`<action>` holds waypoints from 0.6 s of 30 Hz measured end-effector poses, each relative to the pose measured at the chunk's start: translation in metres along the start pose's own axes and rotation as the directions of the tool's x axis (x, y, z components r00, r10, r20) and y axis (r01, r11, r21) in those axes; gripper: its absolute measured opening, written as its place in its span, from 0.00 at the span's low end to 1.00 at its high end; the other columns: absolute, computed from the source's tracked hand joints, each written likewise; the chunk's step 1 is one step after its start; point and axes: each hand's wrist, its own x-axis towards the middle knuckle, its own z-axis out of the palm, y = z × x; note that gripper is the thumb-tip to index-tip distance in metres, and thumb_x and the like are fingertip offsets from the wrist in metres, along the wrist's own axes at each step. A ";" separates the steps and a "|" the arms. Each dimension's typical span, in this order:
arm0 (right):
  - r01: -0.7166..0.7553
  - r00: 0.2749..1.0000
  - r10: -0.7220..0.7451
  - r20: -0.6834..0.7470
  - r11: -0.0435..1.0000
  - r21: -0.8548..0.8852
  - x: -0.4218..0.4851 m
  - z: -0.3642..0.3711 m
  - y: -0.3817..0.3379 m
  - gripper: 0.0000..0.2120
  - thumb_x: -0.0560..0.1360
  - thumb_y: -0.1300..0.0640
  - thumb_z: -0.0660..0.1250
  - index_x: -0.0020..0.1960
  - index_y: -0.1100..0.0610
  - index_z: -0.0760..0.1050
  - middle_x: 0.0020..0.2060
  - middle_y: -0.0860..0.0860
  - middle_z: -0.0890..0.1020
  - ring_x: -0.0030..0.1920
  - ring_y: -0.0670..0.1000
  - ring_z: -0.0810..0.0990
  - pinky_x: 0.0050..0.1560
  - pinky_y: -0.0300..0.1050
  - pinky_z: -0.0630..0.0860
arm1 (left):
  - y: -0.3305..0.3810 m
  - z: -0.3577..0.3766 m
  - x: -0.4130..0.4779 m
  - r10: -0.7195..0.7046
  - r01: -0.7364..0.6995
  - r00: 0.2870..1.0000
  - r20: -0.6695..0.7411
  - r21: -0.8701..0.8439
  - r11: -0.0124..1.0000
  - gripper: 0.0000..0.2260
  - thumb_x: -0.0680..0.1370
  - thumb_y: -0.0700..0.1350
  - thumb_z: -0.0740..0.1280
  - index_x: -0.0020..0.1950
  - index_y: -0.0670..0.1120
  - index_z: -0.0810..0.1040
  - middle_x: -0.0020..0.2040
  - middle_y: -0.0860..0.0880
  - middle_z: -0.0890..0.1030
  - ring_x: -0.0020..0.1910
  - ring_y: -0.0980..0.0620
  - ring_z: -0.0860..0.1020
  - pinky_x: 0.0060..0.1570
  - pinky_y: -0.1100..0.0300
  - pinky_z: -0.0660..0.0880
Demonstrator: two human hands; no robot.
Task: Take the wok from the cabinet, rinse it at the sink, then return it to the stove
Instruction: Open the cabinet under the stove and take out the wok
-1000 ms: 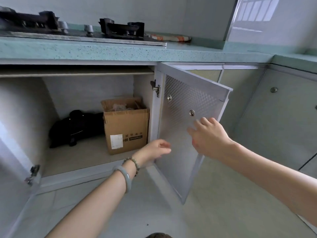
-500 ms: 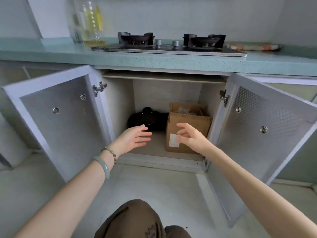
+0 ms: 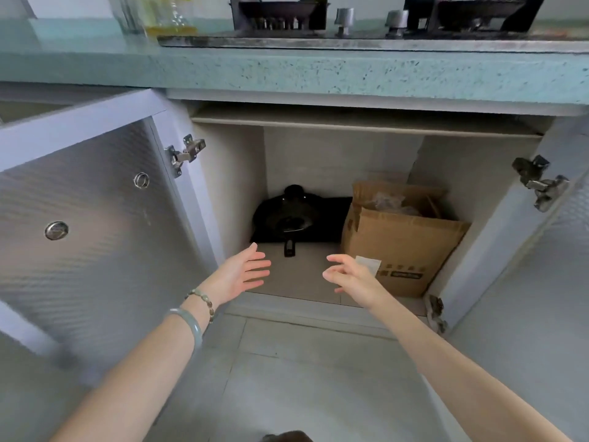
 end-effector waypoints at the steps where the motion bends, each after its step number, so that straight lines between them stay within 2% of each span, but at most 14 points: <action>1: -0.019 1.000 0.020 -0.008 1.000 0.014 0.018 0.003 0.004 0.20 0.77 0.51 0.66 0.67 0.50 0.69 0.53 0.48 0.79 0.55 0.49 0.78 0.60 0.50 0.76 | -0.002 -0.005 0.022 -0.016 0.016 1.000 0.008 -0.008 1.000 0.23 0.79 0.58 0.59 0.67 0.44 0.70 0.60 0.46 0.79 0.59 0.48 0.78 0.54 0.53 0.75; 4: -0.065 0.997 0.067 -0.029 0.996 0.055 0.067 0.011 0.018 0.18 0.77 0.51 0.66 0.66 0.50 0.70 0.53 0.47 0.79 0.55 0.48 0.79 0.60 0.50 0.77 | -0.012 -0.017 0.079 -0.065 0.066 0.997 0.030 -0.030 0.997 0.22 0.79 0.59 0.59 0.65 0.45 0.71 0.58 0.47 0.79 0.57 0.49 0.78 0.52 0.54 0.75; 8: -0.109 0.992 0.116 -0.050 0.987 0.121 0.126 0.026 0.034 0.15 0.77 0.54 0.67 0.63 0.51 0.72 0.52 0.48 0.78 0.57 0.50 0.78 0.59 0.49 0.78 | -0.021 -0.030 0.150 -0.116 0.116 0.993 0.007 -0.060 0.991 0.21 0.79 0.58 0.59 0.65 0.44 0.71 0.60 0.46 0.77 0.59 0.47 0.76 0.61 0.50 0.71; 12: -0.153 0.985 0.162 -0.050 0.976 0.158 0.175 0.037 0.051 0.15 0.77 0.54 0.67 0.63 0.51 0.73 0.55 0.50 0.77 0.57 0.49 0.77 0.56 0.46 0.78 | -0.027 -0.039 0.209 -0.130 0.128 0.991 -0.039 -0.057 0.990 0.18 0.79 0.55 0.61 0.62 0.44 0.72 0.61 0.44 0.77 0.59 0.46 0.75 0.59 0.51 0.72; 18: -0.205 0.974 0.219 -0.052 0.958 0.199 0.222 0.042 0.076 0.15 0.77 0.55 0.67 0.63 0.51 0.72 0.56 0.50 0.78 0.57 0.48 0.77 0.57 0.44 0.77 | -0.032 -0.030 0.272 -0.146 0.144 0.989 -0.035 -0.061 0.988 0.19 0.77 0.51 0.67 0.62 0.42 0.72 0.56 0.42 0.79 0.57 0.45 0.78 0.58 0.51 0.74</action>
